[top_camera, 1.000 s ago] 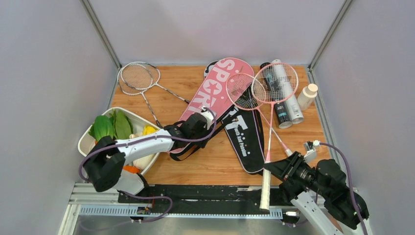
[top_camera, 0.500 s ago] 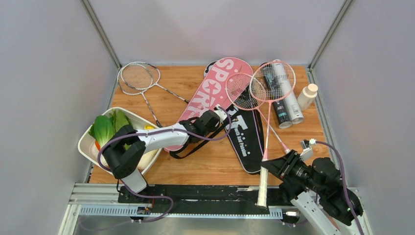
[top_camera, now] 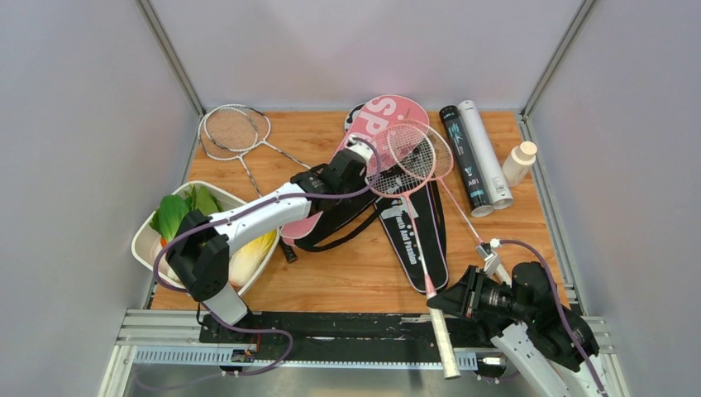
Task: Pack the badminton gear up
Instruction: Open the racket bag at the center of the board.
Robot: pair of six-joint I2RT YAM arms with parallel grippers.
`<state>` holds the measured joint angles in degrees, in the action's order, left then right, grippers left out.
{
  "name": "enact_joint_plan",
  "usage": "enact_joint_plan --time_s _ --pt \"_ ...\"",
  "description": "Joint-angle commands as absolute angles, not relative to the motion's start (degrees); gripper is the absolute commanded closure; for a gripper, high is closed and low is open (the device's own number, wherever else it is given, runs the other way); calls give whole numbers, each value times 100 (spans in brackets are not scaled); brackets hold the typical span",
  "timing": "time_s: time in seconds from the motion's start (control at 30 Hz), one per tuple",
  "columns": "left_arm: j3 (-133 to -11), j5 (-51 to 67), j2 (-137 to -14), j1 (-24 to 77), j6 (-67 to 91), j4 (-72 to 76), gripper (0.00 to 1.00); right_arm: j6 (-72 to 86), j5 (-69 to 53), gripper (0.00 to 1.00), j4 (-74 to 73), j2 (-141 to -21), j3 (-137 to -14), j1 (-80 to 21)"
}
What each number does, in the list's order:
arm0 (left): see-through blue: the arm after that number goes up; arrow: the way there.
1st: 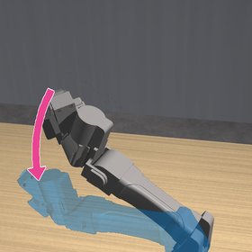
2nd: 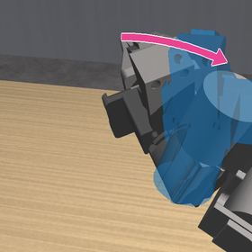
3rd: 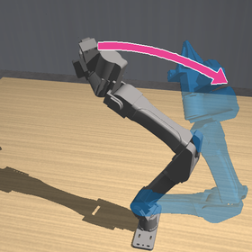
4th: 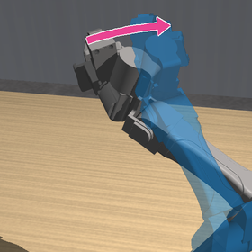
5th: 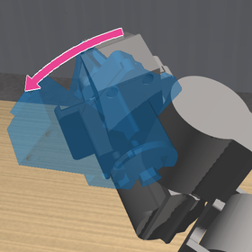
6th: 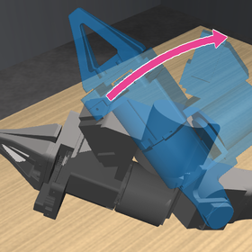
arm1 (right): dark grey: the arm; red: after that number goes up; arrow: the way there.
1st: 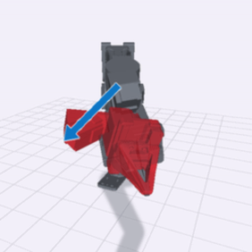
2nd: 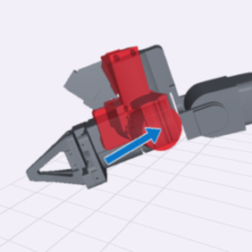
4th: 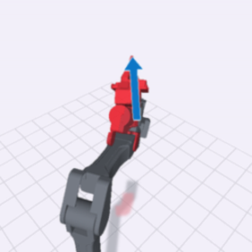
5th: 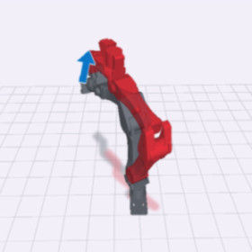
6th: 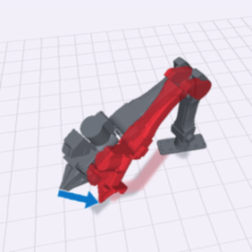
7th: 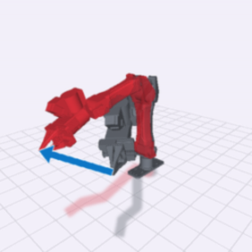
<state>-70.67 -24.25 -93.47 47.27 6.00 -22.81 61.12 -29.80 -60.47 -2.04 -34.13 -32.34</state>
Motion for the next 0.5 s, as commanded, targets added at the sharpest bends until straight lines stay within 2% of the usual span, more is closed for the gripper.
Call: enact_joint_plan --time_s 0.0,0.17,0.47 --pt "-7698 -2707 -9147 4520 1747 -2638 100 5824 -3787 100 -6365 -77 -3756 -3244" --pt "-8013 -2859 -9204 4207 2507 -2872 100 5989 -4193 100 -6853 -63 -3963 -3243" --pt "-8692 -2949 -9504 3876 2959 -3175 100 6170 -4465 100 -7231 -62 -4182 -3243"
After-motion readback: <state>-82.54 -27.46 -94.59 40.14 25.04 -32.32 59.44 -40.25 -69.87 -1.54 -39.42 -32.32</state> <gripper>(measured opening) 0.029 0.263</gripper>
